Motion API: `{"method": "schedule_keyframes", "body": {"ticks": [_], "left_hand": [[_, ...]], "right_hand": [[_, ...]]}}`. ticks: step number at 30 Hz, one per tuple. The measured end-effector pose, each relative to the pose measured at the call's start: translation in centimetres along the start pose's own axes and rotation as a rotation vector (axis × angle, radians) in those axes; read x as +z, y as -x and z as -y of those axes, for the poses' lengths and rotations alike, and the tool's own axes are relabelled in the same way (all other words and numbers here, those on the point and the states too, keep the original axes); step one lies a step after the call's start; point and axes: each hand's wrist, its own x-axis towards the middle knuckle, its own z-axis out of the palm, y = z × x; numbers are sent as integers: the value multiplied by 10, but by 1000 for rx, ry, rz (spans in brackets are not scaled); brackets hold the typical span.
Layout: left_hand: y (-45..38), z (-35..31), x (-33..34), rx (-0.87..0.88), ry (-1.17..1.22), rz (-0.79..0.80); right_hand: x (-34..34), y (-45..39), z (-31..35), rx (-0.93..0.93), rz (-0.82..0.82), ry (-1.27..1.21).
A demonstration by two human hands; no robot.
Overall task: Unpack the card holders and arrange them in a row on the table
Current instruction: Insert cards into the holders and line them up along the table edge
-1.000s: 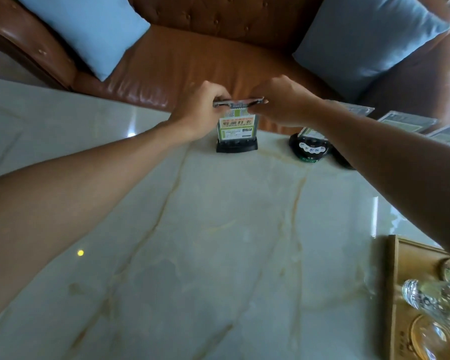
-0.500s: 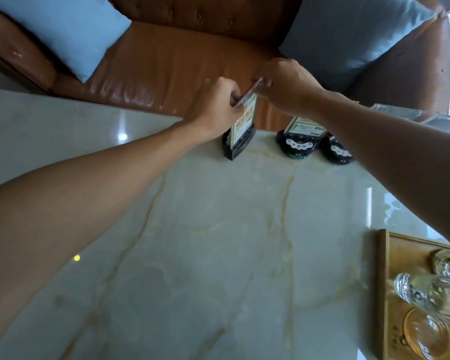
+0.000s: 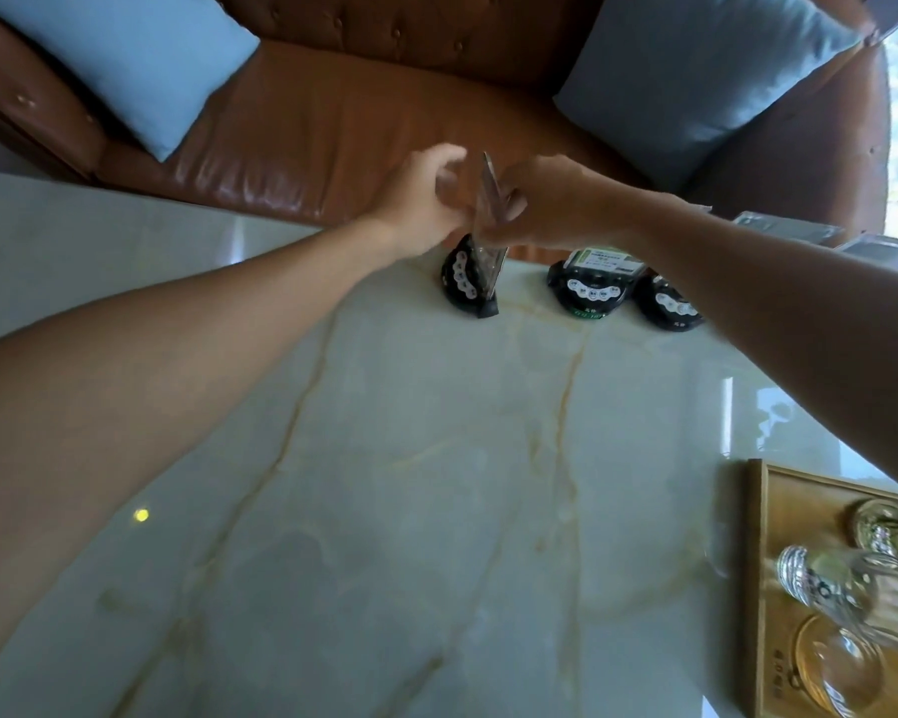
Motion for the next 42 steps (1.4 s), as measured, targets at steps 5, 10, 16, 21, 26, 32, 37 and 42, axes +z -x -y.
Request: {"method": "schedule_keyframes", "body": {"ticks": [5, 10, 16, 21, 26, 32, 37, 42], "left_hand": [[-13, -11, -5, 136, -18, -59], [-20, -7, -1, 113, -8, 7], [-21, -12, 7, 159, -111, -49], [-17, -14, 8, 155, -108, -49], [-15, -17, 9, 156, -123, -50], [-12, -19, 14, 174, -115, -39], [-14, -19, 17, 186, -96, -40], [-16, -19, 21, 191, -84, -40]], "right_hand": [[-11, -5, -13, 2, -130, 197], [-16, -2, -30, 31, -196, 184], [-18, -1, -32, 4, -200, 191], [-19, 1, -37, 4, -222, 185], [-21, 6, -36, 1, -207, 170], [-21, 11, -37, 4, -210, 172], [-21, 14, -38, -1, -197, 190], [-22, 14, -42, 7, -210, 176]]}}
